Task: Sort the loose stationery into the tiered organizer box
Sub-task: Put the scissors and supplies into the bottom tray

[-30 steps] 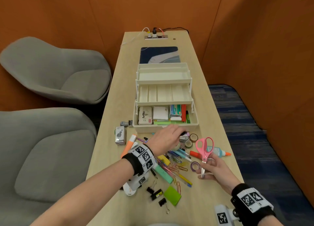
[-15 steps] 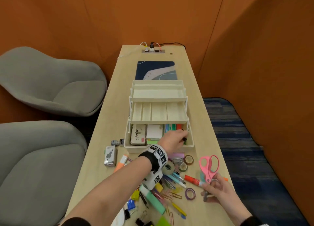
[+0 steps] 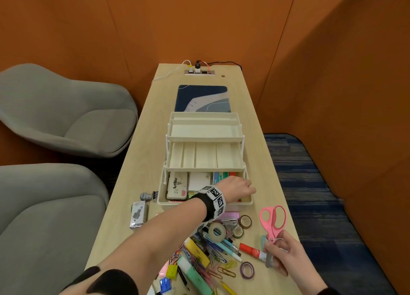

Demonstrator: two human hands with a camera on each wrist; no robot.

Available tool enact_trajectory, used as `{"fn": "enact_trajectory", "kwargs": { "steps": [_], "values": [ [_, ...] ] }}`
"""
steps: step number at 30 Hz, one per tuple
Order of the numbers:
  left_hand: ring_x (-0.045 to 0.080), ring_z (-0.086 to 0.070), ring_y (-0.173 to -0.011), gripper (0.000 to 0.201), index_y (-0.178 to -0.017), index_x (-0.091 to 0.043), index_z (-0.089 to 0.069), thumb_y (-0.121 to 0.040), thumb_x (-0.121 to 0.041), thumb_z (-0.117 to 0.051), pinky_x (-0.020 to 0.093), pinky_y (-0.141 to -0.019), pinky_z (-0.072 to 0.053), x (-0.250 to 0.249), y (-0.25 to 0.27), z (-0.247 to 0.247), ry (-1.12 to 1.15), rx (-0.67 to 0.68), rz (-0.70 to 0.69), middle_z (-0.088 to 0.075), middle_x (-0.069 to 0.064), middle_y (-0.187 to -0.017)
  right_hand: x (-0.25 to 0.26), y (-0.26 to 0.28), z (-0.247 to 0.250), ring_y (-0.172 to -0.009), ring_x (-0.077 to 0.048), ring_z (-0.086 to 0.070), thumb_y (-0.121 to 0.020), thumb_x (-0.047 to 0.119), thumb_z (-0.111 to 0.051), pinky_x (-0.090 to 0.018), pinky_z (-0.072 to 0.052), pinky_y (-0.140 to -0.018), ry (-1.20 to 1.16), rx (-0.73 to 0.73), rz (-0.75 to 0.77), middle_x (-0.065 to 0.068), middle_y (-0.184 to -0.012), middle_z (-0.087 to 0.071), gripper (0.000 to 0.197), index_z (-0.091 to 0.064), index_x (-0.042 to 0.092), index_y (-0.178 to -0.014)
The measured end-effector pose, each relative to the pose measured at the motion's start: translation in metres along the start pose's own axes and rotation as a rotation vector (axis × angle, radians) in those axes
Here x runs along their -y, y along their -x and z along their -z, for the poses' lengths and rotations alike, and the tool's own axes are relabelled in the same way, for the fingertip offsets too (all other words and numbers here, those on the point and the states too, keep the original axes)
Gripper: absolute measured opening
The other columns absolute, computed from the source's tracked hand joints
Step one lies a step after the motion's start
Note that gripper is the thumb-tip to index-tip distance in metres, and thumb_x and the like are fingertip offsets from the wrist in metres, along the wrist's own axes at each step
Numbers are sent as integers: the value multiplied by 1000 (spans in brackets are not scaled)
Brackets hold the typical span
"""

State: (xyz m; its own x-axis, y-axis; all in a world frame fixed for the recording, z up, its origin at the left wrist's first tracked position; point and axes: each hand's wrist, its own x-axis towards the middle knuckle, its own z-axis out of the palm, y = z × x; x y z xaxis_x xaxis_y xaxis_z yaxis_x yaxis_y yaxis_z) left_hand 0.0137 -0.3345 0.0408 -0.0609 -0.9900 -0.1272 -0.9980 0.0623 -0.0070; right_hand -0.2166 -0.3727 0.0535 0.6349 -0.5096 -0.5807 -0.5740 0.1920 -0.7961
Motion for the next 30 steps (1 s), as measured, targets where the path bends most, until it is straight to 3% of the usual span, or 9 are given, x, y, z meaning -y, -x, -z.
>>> {"fn": "enact_trajectory", "kwargs": {
  "steps": [6, 11, 13, 16, 18, 21, 23, 26, 30],
  "values": [
    [24, -53, -76, 32, -120, -3, -51, -88, 3, -53, 31, -59, -38, 4, 3, -5, -64, 28, -28, -52, 15, -104, 5, 2, -5, -41, -20, -49, -86, 2, -64, -27, -40, -39, -7, 6, 48, -18, -58, -57, 16, -56, -3, -98],
    [28, -61, -93, 30, -121, -1, -54, -91, 0, -52, 35, -73, -48, 8, -4, -6, -51, 122, 11, -58, 13, -113, 2, 1, -8, -55, -30, -63, -82, -4, -65, -34, -56, -53, -83, -12, 30, -23, -70, -64, 22, -59, 0, -103],
    [25, -59, -97, 23, -113, -5, -62, -91, -6, -55, 35, -82, -49, 9, -4, -8, -76, 162, 22, -64, 9, -106, 4, -2, -10, -67, -32, -68, -84, 4, -66, -34, -58, -60, -159, -53, -6, -25, -84, -68, 22, -60, 4, -105],
    [20, -48, -98, 22, -111, -13, -66, -91, -12, -57, 33, -87, -40, 12, 0, -11, -73, 137, 50, -66, 2, -102, 16, -5, -11, -75, -30, -72, -89, 32, -59, -35, -59, -66, -172, -109, -28, -18, -92, -70, 23, -59, 14, -103],
    [20, -47, -98, 26, -115, -15, -65, -91, -9, -57, 33, -86, -41, 16, 7, -13, 56, 52, 144, -67, 0, -103, 26, -10, -8, -75, -24, -72, -89, 36, -55, -38, -59, -73, -119, -147, 48, -15, -94, -69, 25, -58, 15, -104],
    [20, -55, -97, 23, -111, -15, -64, -93, -9, -51, 35, -84, -49, 21, 24, -13, 257, -68, 323, -66, 2, -101, 49, -18, -5, -77, -20, -72, -88, 23, -61, -43, -57, -82, -36, -209, 279, -10, -90, -72, 16, -61, 16, -102],
    [18, -58, -92, 21, -107, -14, -65, -97, -15, -46, 34, -82, -51, 20, 39, -13, 380, -165, 433, -66, 2, -100, 67, -28, -9, -83, -17, -69, -86, 14, -64, -35, -57, -80, 7, -215, 439, -6, -94, -70, 17, -63, 21, -101],
    [17, -60, -79, 27, -101, -12, -64, -100, -25, -41, 26, -73, -48, 14, 57, -8, 659, -295, 594, -68, 4, -91, 82, -56, -19, -87, -6, -62, -84, 16, -64, -23, -52, -78, 379, -143, 660, 6, -96, -63, 13, -64, 21, -97],
    [21, -65, -74, 40, -95, -10, -65, -101, -37, -35, 36, -76, -52, 2, 64, 0, 991, -386, 687, -69, 7, -81, 82, -92, -22, -79, -1, -55, -85, 18, -65, -19, -48, -76, 913, -24, 776, 12, -93, -56, 11, -64, 24, -95]
  ]
}}
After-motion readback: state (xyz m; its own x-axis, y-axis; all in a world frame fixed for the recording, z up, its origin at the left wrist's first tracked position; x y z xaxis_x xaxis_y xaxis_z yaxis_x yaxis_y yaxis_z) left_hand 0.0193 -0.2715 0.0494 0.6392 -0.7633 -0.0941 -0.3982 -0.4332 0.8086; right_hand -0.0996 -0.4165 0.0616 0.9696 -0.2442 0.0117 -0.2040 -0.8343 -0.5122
